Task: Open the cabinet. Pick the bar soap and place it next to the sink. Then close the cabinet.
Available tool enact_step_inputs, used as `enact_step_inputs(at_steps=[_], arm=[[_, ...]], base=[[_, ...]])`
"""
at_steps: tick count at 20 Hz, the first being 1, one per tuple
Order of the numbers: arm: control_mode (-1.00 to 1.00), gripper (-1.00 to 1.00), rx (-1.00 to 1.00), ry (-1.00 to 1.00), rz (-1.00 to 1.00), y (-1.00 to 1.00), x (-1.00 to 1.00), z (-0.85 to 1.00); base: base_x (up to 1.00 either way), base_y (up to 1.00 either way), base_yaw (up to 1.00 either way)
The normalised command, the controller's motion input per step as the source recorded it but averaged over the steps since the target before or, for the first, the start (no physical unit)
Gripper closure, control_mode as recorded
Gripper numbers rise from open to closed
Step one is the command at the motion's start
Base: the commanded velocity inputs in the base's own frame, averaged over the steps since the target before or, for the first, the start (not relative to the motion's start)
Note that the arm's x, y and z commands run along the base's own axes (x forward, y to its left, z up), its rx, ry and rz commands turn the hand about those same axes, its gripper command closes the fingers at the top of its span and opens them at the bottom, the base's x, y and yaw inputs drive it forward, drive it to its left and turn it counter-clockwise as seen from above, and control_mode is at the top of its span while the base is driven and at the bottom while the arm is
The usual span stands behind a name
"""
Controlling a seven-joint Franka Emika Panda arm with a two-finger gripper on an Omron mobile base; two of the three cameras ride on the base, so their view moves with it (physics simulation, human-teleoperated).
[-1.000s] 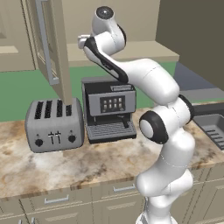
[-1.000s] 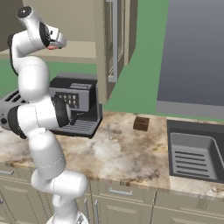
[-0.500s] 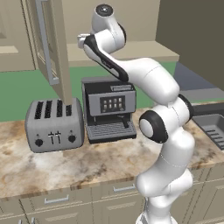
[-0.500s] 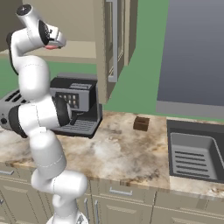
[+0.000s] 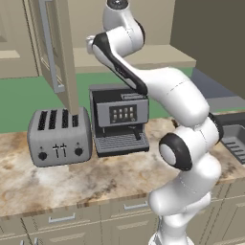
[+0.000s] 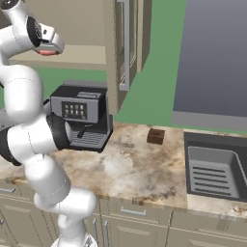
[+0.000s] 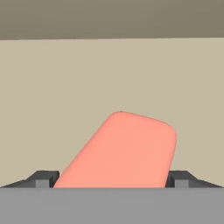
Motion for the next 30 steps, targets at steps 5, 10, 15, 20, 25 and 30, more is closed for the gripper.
enact_step_inputs(at_steps=[5,10,15,20,25,30], arm=[[-1.0,1.0,0.0,-0.01,0.0,-0.28,-0.97,0.0],[-1.0,1.0,0.0,-0.05,0.01,-0.26,-0.96,0.0],[-1.0,1.0,0.01,-0.01,0.06,-0.28,-1.0,0.0],[-1.0,1.0,0.0,0.0,0.06,-0.36,-1.0,0.0],[-1.0,1.0,0.0,0.0,0.07,-0.38,-0.92,-0.05],[-1.0,1.0,0.0,0.0,0.1,-0.37,-0.8,-0.23]], base=[[0.0,0.0,0.0],[0.0,0.0,0.0],[0.0,0.0,0.0],[0.0,0.0,0.0],[0.0,0.0,0.0],[0.0,0.0,0.0]])
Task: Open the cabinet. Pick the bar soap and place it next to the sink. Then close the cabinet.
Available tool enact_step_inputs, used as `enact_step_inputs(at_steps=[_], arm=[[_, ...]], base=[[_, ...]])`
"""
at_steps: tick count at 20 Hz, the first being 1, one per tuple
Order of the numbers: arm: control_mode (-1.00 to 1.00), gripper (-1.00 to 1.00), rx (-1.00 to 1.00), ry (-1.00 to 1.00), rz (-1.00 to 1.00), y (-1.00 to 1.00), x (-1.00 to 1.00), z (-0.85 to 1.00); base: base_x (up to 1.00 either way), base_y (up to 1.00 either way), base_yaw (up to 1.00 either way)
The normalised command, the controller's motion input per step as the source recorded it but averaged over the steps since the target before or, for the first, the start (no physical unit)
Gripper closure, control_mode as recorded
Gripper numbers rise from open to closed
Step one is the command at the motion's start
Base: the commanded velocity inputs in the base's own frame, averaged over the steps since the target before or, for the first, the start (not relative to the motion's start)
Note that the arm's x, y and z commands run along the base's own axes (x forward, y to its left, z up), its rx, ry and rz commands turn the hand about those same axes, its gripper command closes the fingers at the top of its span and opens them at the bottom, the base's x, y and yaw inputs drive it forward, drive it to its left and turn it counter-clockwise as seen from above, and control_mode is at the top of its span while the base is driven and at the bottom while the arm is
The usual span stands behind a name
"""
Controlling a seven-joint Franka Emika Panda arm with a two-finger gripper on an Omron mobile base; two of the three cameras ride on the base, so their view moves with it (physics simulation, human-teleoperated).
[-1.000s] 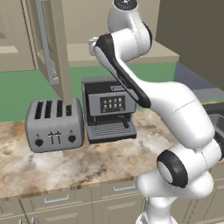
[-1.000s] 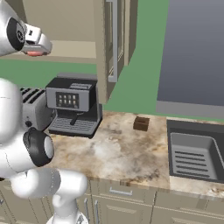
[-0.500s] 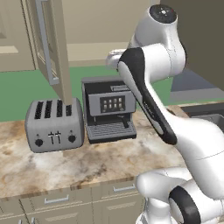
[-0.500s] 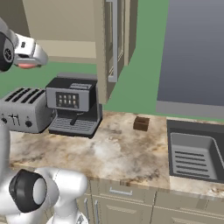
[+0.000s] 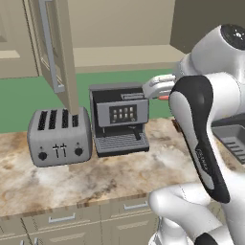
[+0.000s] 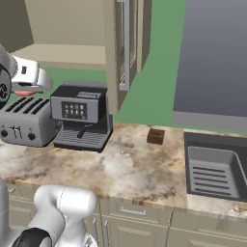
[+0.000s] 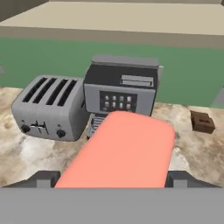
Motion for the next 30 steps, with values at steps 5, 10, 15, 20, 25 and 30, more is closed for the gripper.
enact_step_inputs(at_steps=[5,10,15,20,25,30], arm=[[-1.0,1.0,-0.01,0.12,0.09,-0.16,-0.54,-0.19],[-1.0,1.0,-0.02,0.24,0.05,-0.15,-0.38,-0.33],[-1.0,1.0,-0.01,0.22,0.01,-0.05,-0.16,-0.47],[-1.0,1.0,0.0,0.05,0.0,-0.13,-0.11,-0.52],[-1.0,1.0,0.0,0.0,0.0,-0.25,-0.33,-0.44],[-1.0,1.0,0.0,-0.02,0.0,-0.47,-0.61,-0.13]], base=[[0.0,0.0,0.0],[0.0,0.0,0.0],[0.0,0.0,0.0],[0.0,0.0,0.0],[0.0,0.0,0.0],[0.0,0.0,0.0]])
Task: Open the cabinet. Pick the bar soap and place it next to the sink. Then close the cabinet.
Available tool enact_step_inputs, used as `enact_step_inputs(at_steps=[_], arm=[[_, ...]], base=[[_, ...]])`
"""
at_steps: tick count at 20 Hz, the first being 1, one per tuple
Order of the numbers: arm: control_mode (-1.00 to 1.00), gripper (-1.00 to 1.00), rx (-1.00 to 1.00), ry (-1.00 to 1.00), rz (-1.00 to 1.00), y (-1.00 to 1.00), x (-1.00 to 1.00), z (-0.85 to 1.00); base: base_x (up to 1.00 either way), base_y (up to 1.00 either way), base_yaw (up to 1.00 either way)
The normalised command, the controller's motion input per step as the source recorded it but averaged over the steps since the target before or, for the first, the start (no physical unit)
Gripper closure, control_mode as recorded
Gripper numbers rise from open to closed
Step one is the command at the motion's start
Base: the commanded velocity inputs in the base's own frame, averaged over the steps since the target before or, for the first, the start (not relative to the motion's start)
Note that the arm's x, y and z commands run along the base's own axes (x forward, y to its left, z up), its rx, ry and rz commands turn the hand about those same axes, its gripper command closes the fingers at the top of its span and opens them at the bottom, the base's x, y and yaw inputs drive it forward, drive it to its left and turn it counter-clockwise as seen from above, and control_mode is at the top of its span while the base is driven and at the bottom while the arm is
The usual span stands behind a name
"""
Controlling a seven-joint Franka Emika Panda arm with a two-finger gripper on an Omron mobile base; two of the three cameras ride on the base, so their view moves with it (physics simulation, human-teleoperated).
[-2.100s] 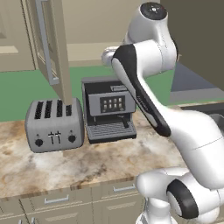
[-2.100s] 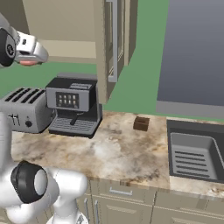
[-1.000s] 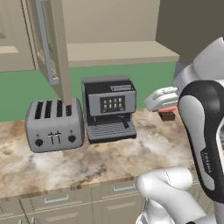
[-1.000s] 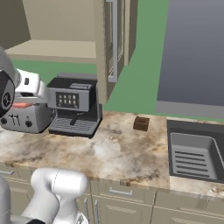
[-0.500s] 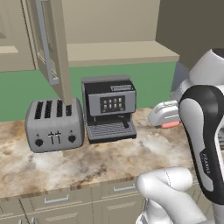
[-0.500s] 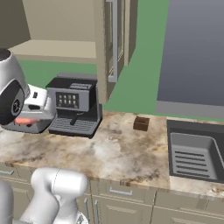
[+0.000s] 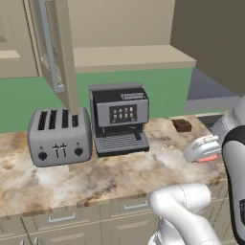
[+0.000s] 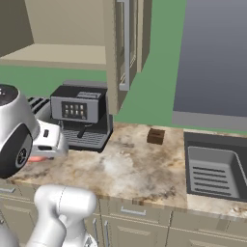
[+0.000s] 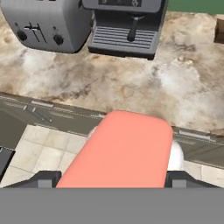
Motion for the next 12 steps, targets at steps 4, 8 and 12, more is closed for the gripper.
enact_step_inputs(at_steps=[4,8,12], arm=[[-1.0,1.0,0.0,-0.01,0.0,-0.52,-0.64,0.0],[-1.0,1.0,0.0,0.0,0.0,-0.59,-0.59,0.0],[-1.0,1.0,0.0,0.0,0.0,-0.52,-0.35,0.0]], base=[[0.0,0.0,0.0],[0.0,0.0,0.0],[0.0,0.0,0.0]])
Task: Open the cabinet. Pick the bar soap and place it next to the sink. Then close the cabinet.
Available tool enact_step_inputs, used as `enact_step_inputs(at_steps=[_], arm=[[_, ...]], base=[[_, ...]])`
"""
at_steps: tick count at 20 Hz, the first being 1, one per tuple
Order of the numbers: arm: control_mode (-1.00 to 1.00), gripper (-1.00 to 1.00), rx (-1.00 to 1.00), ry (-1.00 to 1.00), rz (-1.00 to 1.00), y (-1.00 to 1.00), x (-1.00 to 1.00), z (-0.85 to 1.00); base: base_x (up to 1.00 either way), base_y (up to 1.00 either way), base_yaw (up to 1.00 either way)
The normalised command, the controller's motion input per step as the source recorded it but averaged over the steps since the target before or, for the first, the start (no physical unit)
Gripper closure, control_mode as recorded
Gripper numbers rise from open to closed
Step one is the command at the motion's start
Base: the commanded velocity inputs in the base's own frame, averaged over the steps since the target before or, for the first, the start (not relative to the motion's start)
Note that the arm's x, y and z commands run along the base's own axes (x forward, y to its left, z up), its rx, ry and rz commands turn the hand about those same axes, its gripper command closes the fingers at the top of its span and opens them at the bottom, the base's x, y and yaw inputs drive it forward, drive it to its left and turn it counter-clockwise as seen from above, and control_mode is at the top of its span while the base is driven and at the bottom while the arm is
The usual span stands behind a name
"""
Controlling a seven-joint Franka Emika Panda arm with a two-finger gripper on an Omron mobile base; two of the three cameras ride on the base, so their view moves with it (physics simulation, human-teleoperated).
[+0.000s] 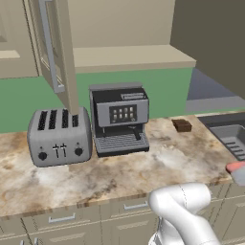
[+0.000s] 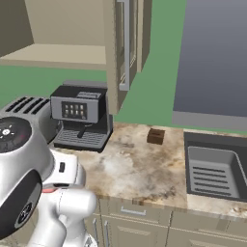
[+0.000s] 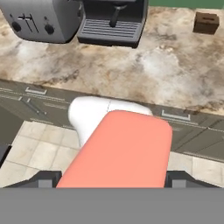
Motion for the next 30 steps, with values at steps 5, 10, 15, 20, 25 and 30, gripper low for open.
enact_step_inputs(at_steps=[5,10,15,20,25,30], arm=[[-1.0,1.0,-0.03,0.0,0.0,-0.56,0.01,0.0],[-1.0,1.0,-0.01,0.0,0.0,-0.56,0.16,0.0],[-1.0,1.0,0.0,0.0,0.0,-0.42,0.2,0.0],[-1.0,1.0,0.0,0.0,0.0,-0.14,0.43,-0.01],[-1.0,1.0,0.01,-0.07,0.0,-0.03,0.48,-0.18],[-1.0,1.0,0.06,-0.11,0.0,-0.15,0.22,-0.1]], base=[[0.0,0.0,0.0],[0.0,0.0,0.0],[0.0,0.0,0.0],[0.0,0.0,0.0],[0.0,0.0,0.0],[0.0,0.0,0.0]])
